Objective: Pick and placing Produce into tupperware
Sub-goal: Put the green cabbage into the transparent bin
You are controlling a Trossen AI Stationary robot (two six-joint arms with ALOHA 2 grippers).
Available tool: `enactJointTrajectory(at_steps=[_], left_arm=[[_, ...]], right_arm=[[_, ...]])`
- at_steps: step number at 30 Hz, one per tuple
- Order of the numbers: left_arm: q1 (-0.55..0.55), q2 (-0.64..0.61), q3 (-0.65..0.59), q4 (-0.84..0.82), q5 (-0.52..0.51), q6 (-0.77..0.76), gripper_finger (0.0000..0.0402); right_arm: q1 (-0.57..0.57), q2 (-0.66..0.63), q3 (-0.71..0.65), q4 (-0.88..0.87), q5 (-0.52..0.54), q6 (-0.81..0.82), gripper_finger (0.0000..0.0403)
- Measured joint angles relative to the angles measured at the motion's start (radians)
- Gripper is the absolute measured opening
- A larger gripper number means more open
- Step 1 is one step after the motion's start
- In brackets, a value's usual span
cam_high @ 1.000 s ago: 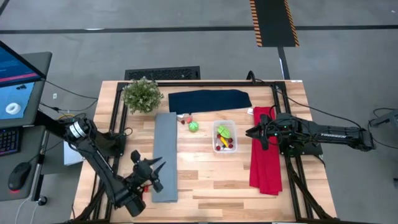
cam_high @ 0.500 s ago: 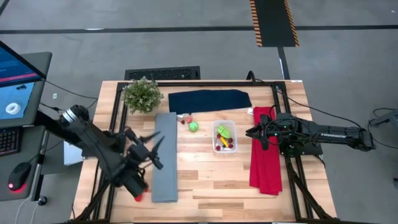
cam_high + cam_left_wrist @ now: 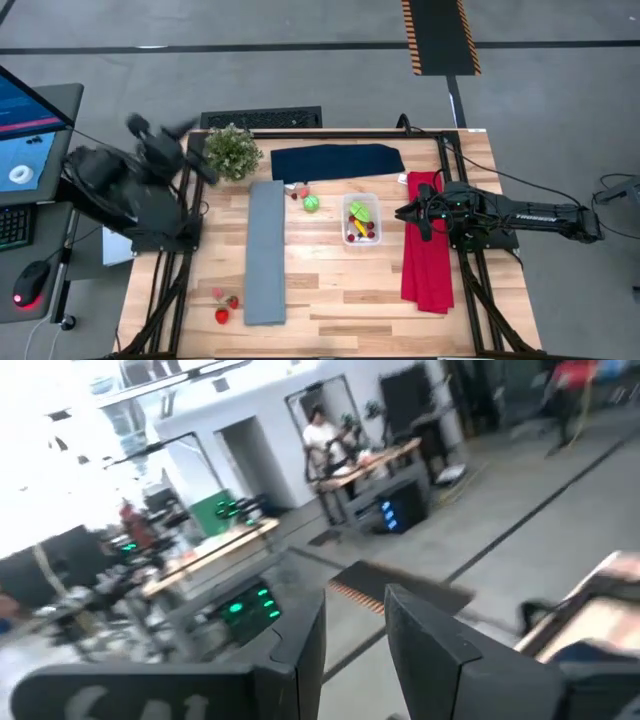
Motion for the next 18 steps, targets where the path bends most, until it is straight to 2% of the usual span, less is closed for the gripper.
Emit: enactJointTrajectory(at_steps=[4,8,9,10,14,15,16,17,18], left_arm=[[0.07,0.007,0.106,0.01,0.005,0.166,0.0096],[0.139,0.02,0.229,0.189,0.007,0.478,0.0096],[0.144,0.021,0.25,0.232,0.057,0.543,0.0096],[0.147,0.019,0.27,0.259,0.197,0.587,0.0096],[0.22,0.006,0.299,0.526,1.093,0.724,0.0096],[0.231,0.009,0.298,0.57,1.223,0.759,0.0096],[0.234,0.016,0.298,0.599,1.295,0.779,0.0096],[0.233,0.022,0.297,0.608,1.321,0.789,0.0096],[0.234,0.028,0.295,0.601,1.3,0.787,0.0096]], right_arm=[[0.0,0.0,0.0,0.0,0.0,0.0,0.0107],[0.0,0.0,0.0,0.0,0.0,0.0,0.0107],[0.0,0.0,0.0,0.0,0.0,0.0,0.0107],[0.0,0.0,0.0,0.0,0.0,0.0,0.0107],[0.0,0.0,0.0,0.0,0.0,0.0,0.0107],[0.0,0.0,0.0,0.0,0.0,0.0,0.0107],[0.0,0.0,0.0,0.0,0.0,0.0,0.0107],[0.0,0.0,0.0,0.0,0.0,0.0,0.0107],[0.0,0.0,0.0,0.0,0.0,0.0,0.0107]])
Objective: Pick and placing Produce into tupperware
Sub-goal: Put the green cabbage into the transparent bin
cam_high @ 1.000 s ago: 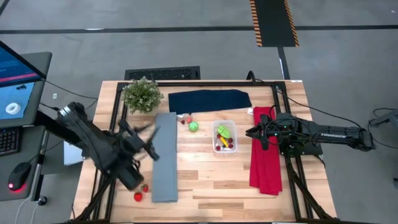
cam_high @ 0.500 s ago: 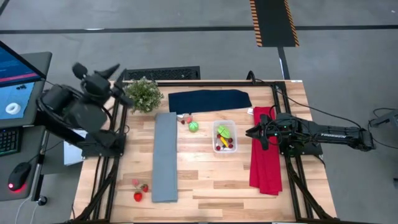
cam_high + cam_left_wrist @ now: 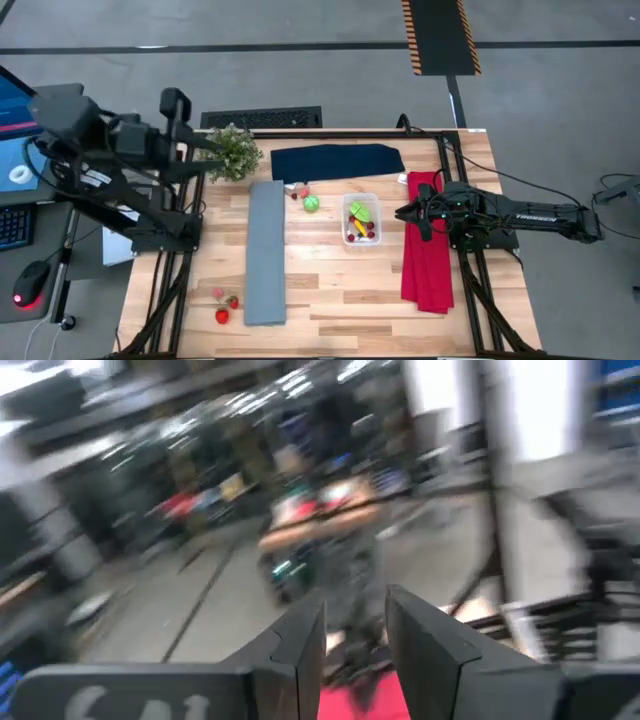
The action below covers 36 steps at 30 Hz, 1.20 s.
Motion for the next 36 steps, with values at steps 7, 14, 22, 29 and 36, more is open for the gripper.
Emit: enactJointTrajectory(at_steps=[7,14,22,29,36], left_arm=[[0.115,0.072,-0.184,-0.141,0.021,-0.104,0.0096],[0.205,0.092,-0.487,-0.169,0.482,-0.162,0.0096],[0.206,0.085,-0.783,-0.031,0.398,-0.165,0.0096],[0.216,0.084,-0.911,0.084,0.213,-0.144,0.0096],[0.269,0.099,-1.04,0.304,0.013,-0.18,0.0096]], right_arm=[[0.0,0.0,0.0,0.0,0.0,0.0,0.0107],[0.0,0.0,0.0,0.0,0.0,0.0,0.0107],[0.0,0.0,0.0,0.0,0.0,0.0,0.0107],[0.0,0.0,0.0,0.0,0.0,0.0,0.0107],[0.0,0.0,0.0,-0.001,0.0,0.0,0.0107]])
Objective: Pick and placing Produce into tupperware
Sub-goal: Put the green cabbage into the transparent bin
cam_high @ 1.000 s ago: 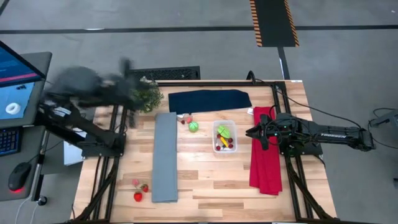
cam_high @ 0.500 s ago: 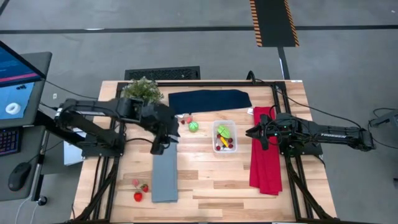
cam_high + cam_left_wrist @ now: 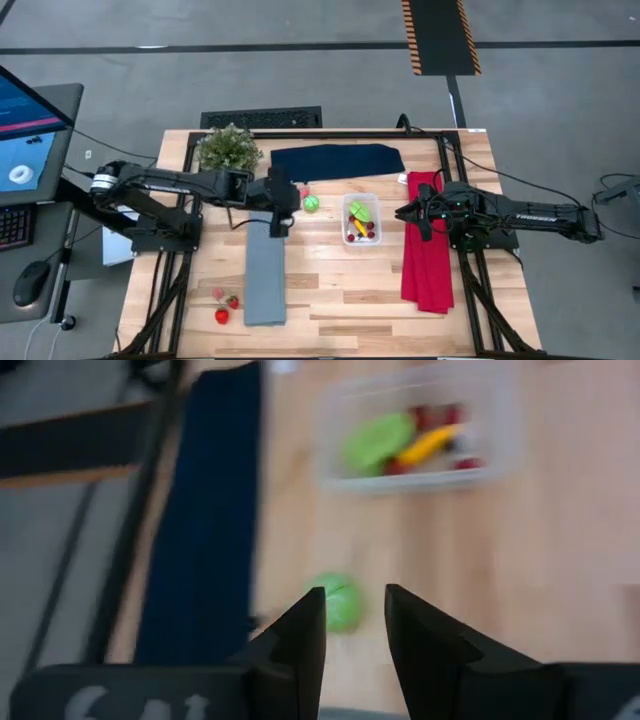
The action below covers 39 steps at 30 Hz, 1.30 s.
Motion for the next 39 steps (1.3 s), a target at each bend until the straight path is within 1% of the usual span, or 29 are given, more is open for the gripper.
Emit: enactJointTrajectory(at_steps=[2,5,7,9,11,14,17,21,25,28,32,36,39], left_arm=[[0.01,0.007,-0.012,0.014,-0.062,-0.035,0.0096],[0.027,0.023,-0.044,0.072,-0.068,-0.054,0.0096],[0.038,0.043,-0.064,0.136,-0.046,-0.057,0.0096],[0.062,0.071,-0.067,0.137,-0.001,-0.066,0.0096],[0.083,0.116,-0.067,0.139,0.033,-0.112,0.0097],[0.11,0.178,-0.068,0.117,0.064,-0.145,0.0106],[0.128,0.244,-0.067,0.087,0.076,-0.142,0.013],[0.141,0.314,-0.067,0.07,0.066,-0.13,0.0181],[0.131,0.336,-0.067,0.09,0.053,-0.085,0.0231],[0.126,0.337,-0.067,0.116,0.044,-0.082,0.0257],[0.127,0.337,-0.067,0.156,0.035,-0.081,0.028],[0.139,0.346,-0.066,0.207,0.01,-0.082,0.0286],[0.16,0.357,-0.067,0.222,0.053,-0.089,0.0285]], right_arm=[[0.0,0.0,0.0,0.001,0.0,0.0,0.0107],[0.0,-0.001,0.0,0.001,0.0,0.0,0.0107],[0.0,-0.003,0.0,-0.002,0.0,0.0,0.0107],[0.0,-0.001,0.0,0.0,0.0,0.0,0.0107],[0.0,-0.003,0.0,-0.002,0.001,0.0,0.0107],[0.0,-0.002,0.0,-0.001,0.0,0.0,0.0107],[0.0,-0.002,0.0,0.0,0.0,0.0,0.0107],[0.0,-0.002,0.0,0.0,0.0,0.0,0.0107],[0.0,-0.002,0.0,-0.001,0.0,0.0,0.0107],[0.0,-0.002,0.0,0.001,0.0,0.0,0.0107],[0.0,-0.002,0.0,-0.001,0.0,0.0,0.0107],[0.0,-0.002,0.0,-0.001,0.0,0.0,0.0107],[0.0,-0.002,0.0,-0.001,0.0,0.0,0.0107]])
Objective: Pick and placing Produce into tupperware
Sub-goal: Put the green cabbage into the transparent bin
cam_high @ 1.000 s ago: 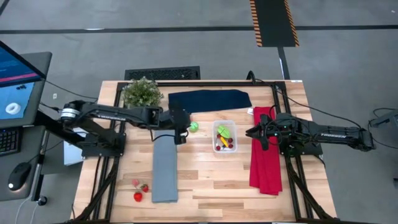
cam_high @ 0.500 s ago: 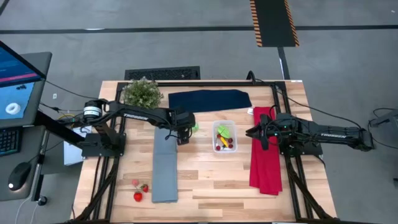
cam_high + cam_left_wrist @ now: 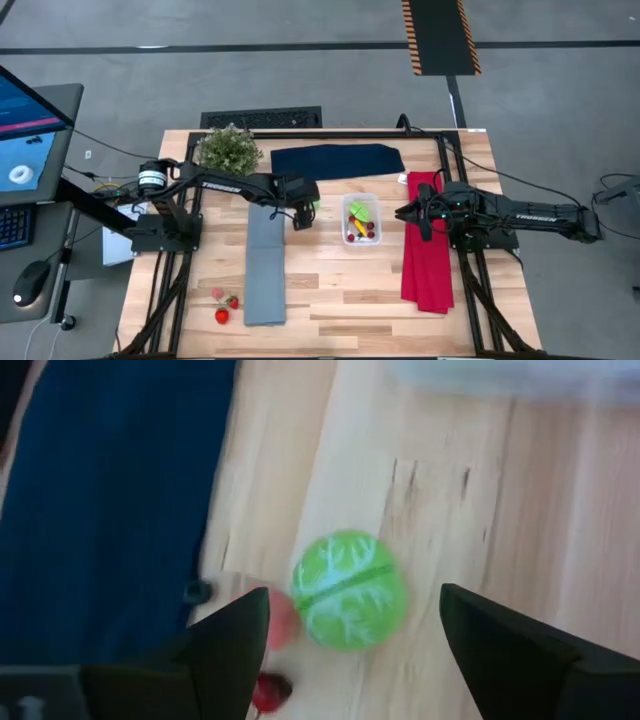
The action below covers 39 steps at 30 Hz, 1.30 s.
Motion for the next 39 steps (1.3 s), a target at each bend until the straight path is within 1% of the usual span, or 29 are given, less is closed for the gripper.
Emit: enactJointTrajectory(at_steps=[2,7,10,11,14,16,23,25,27,29,33,39], left_arm=[[0.009,-0.002,0.001,0.015,0.03,-0.005,0.0284],[0.024,-0.002,0.001,0.032,0.048,-0.009,0.0284],[0.04,0.028,0.002,0.063,0.091,-0.01,0.0283],[0.043,0.032,-0.001,0.05,0.095,-0.01,0.0283],[0.043,0.045,0.004,0.078,0.095,-0.009,0.0283],[0.042,0.046,0.001,0.056,0.098,-0.01,0.0283],[0.049,0.047,0.001,0.063,0.099,-0.01,0.0283],[0.051,0.071,0.003,0.081,0.098,-0.01,0.0283],[0.053,0.087,-0.001,0.052,0.098,-0.011,0.0283],[0.053,0.115,0.003,0.084,0.102,-0.011,0.0283],[0.053,0.146,0.004,0.054,0.109,-0.019,0.0283],[0.052,0.144,0.008,0.057,0.122,-0.02,0.0264]], right_arm=[[0.0,0.0,0.0,0.0,0.0,0.0,0.0107],[0.0,0.0,0.0,0.0,0.0,0.0,0.0107],[0.0,0.0,0.0,0.0,0.0,0.0,0.0107],[0.0,0.0,0.0,0.001,0.0,0.0,0.0107],[0.0,0.0,0.0,0.0,0.0,0.0,0.0107],[0.0,0.0,0.0,0.006,0.0,0.0,0.0107],[0.0,0.0,0.0,0.003,0.0,0.0,0.0107],[0.0,0.0,0.0,0.002,0.0,0.0,0.0107],[0.0,0.0,0.0,0.002,0.0,0.0,0.0107],[0.0,0.0,0.0,-0.001,0.0,0.0,0.0107],[0.0,0.0,0.0,0.003,-0.001,0.0,0.0107],[0.0,0.0,0.0,0.003,0.0,0.0,0.0107]])
